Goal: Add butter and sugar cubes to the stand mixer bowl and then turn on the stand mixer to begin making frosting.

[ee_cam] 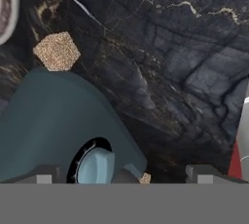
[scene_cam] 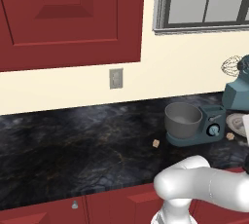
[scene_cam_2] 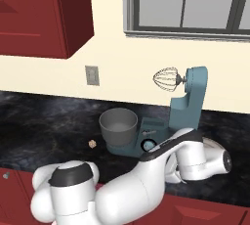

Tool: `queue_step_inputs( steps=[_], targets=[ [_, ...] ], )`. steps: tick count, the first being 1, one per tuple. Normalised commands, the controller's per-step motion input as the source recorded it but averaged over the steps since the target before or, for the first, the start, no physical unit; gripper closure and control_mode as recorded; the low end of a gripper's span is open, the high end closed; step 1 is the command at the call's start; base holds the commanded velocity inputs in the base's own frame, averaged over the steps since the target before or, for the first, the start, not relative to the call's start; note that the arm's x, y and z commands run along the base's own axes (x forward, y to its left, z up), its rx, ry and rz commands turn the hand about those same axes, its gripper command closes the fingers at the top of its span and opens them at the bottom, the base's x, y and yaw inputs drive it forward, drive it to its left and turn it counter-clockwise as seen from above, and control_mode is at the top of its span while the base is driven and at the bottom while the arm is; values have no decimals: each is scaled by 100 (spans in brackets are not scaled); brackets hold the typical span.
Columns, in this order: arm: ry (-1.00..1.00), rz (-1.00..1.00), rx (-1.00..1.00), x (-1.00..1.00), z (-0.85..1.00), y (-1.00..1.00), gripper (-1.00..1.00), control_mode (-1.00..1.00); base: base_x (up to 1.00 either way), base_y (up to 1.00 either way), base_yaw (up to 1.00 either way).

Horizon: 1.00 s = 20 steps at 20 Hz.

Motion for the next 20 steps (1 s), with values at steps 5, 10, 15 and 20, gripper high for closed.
queue_step_inputs(
  steps=[5,10,15,20],
  targets=[
    [0,0,0,21,-12,0,-100,-100,0,0,0],
    [0,0,0,20,-13,-1,-100,-100,0,0,0],
    [0,0,0,9,-13,-10,-100,-100,0,0,0],
    [0,0,0,7,-10,-13,-100,-100,0,0,0]
  ],
)
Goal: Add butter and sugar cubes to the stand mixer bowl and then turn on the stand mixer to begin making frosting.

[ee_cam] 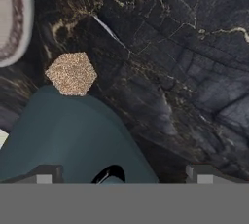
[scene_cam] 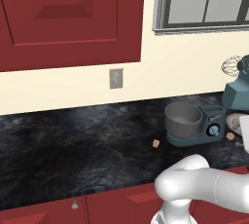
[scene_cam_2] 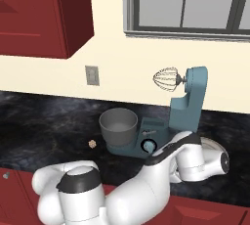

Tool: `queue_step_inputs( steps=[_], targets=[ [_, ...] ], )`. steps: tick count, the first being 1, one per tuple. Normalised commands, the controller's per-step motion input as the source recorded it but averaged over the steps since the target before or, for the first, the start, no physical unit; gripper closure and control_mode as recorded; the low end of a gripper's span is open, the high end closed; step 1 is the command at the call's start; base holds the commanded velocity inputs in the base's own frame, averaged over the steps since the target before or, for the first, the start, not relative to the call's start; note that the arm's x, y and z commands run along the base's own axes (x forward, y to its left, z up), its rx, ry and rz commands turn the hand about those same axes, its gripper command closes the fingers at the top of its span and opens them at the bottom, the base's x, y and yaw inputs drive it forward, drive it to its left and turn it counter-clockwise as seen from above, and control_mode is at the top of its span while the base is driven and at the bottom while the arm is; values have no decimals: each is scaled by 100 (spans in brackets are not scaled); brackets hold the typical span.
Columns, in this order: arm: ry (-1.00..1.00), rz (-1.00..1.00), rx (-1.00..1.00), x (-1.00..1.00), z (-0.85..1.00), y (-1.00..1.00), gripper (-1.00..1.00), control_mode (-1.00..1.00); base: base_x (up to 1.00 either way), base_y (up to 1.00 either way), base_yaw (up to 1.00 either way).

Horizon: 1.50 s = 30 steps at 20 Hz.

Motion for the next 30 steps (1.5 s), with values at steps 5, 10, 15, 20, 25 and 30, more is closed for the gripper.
queue_step_inputs(
  steps=[5,10,15,20,25,30],
  targets=[
    [0,0,0,9,-6,-16,-100,-100,0,0,0],
    [0,0,0,12,-7,-12,-100,-100,0,0,0],
    [0,1,0,11,-7,-2,-100,-100,0,0,0],
    [0,1,0,12,-9,0,-100,-100,0,0,0],
    [0,1,0,12,-9,0,-100,-100,0,0,0],
    [0,0,0,12,-9,0,-100,-100,0,0,0]
  ],
)
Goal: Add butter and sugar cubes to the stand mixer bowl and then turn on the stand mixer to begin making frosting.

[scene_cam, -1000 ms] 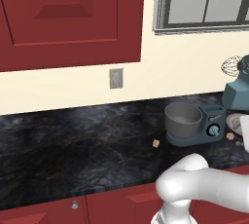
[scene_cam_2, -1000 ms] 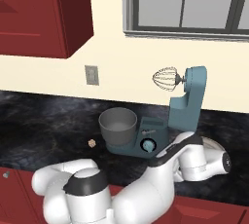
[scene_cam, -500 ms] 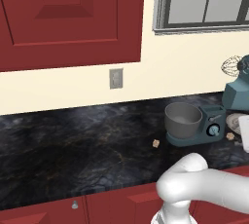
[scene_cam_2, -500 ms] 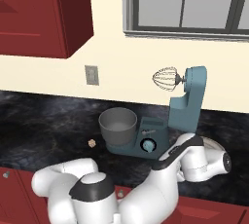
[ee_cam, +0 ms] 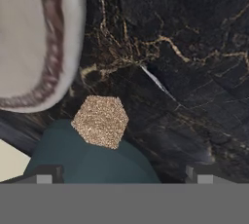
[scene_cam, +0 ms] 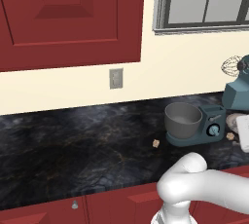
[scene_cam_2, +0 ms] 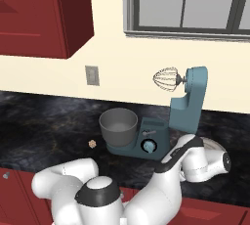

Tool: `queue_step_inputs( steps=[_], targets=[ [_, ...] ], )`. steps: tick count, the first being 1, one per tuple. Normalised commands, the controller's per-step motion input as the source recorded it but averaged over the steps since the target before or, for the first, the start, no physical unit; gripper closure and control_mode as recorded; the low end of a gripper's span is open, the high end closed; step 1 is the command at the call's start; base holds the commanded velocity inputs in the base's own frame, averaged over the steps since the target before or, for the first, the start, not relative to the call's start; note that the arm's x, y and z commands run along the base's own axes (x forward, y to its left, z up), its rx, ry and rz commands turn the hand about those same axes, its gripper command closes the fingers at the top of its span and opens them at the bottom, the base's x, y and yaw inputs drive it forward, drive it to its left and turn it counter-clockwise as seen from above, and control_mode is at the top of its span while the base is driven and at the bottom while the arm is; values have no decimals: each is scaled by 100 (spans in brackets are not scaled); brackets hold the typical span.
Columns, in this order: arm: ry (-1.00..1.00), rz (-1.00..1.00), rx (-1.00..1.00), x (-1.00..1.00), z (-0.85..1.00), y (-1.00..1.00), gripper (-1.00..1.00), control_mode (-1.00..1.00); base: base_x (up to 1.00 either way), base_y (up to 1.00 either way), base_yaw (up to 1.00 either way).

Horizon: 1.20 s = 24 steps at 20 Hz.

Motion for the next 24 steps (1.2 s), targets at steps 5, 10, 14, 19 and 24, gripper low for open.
queue_step_inputs(
  steps=[5,10,14,19,24],
  targets=[
    [0,0,0,9,-11,-6,-100,-100,0,0,0],
    [0,0,0,8,-8,-13,-100,-100,0,0,0],
    [0,0,0,11,-4,-11,-100,-100,0,0,0],
    [0,0,0,16,-7,-6,-100,-100,0,0,0],
    [0,0,0,17,-13,-2,-100,-100,0,0,0]
  ],
)
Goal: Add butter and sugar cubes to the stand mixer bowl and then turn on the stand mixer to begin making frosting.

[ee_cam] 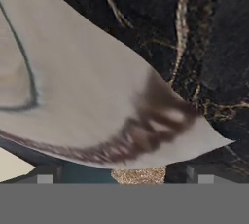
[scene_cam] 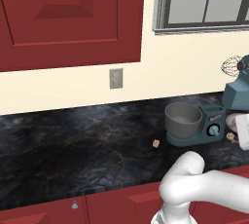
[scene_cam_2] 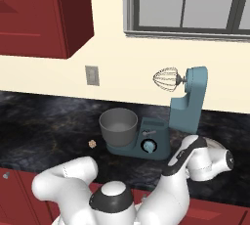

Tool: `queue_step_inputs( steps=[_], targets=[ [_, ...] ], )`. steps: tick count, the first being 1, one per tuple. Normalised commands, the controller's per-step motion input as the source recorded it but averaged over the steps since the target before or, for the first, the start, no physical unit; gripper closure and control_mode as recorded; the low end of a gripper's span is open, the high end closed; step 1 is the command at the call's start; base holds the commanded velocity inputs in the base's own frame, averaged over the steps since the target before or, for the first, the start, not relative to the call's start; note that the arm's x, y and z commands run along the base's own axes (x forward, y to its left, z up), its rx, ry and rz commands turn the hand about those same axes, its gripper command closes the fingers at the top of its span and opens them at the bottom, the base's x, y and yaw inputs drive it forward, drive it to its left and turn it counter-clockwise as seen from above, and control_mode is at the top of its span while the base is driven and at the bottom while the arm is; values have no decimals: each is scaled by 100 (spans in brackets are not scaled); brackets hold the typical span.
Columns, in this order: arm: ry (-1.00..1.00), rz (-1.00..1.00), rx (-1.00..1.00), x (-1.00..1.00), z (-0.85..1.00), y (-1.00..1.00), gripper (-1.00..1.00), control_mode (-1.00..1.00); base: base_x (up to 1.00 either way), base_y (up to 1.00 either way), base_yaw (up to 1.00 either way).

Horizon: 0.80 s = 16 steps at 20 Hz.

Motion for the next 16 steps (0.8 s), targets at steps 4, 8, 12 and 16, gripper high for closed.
queue_step_inputs(
  steps=[4,8,12,16],
  targets=[
    [1,0,0,18,-21,0,-100,-100,0,0,0],
    [2,0,0,12,-25,0,-100,-100,0,0,0],
    [0,0,0,0,-25,0,-100,-100,0,0,0],
    [3,0,0,0,-26,0,-100,-100,0,0,0]
  ],
)
